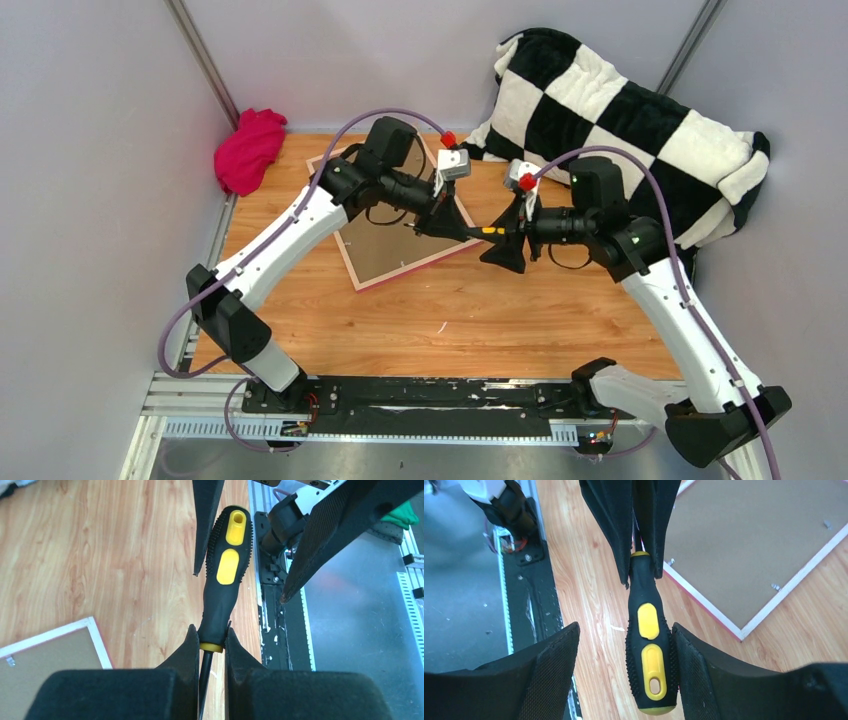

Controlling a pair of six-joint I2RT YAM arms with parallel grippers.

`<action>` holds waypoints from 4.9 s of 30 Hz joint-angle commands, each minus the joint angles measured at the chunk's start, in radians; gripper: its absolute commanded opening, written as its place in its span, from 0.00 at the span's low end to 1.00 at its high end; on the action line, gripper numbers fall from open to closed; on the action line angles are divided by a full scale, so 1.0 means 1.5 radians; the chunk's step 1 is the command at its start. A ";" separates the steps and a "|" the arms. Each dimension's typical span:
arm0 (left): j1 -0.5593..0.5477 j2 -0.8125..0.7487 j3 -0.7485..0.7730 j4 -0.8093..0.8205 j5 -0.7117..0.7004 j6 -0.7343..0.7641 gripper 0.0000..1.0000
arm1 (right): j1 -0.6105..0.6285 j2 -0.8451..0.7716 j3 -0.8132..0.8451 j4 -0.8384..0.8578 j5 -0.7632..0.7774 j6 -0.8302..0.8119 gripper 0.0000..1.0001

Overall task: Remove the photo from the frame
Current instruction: Adjust the screwdriver, then release the photo frame item from the photo frame.

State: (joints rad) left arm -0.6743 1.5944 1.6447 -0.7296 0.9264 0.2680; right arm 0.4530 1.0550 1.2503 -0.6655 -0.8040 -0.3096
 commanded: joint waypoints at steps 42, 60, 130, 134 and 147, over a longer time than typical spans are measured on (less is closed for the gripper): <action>0.047 -0.098 -0.144 0.358 -0.016 -0.320 0.00 | -0.085 0.010 -0.141 0.505 -0.255 0.353 0.52; 0.054 -0.102 -0.162 0.383 -0.014 -0.335 0.00 | -0.086 0.027 -0.157 0.550 -0.273 0.412 0.56; 0.432 0.701 0.511 0.274 -0.394 -0.298 1.00 | 0.141 0.271 -0.115 0.340 0.565 0.046 0.00; 0.439 0.714 0.512 0.268 -0.392 -0.306 1.00 | 0.140 0.284 -0.119 0.356 0.579 0.042 0.00; 0.447 0.741 0.514 0.249 -0.374 -0.306 0.92 | 0.125 0.337 -0.103 0.390 0.620 0.038 0.00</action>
State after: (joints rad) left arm -0.0086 2.6633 2.3928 -0.3233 0.3416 -0.1791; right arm 0.6518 1.5410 1.0595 -0.0902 0.0944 -0.2588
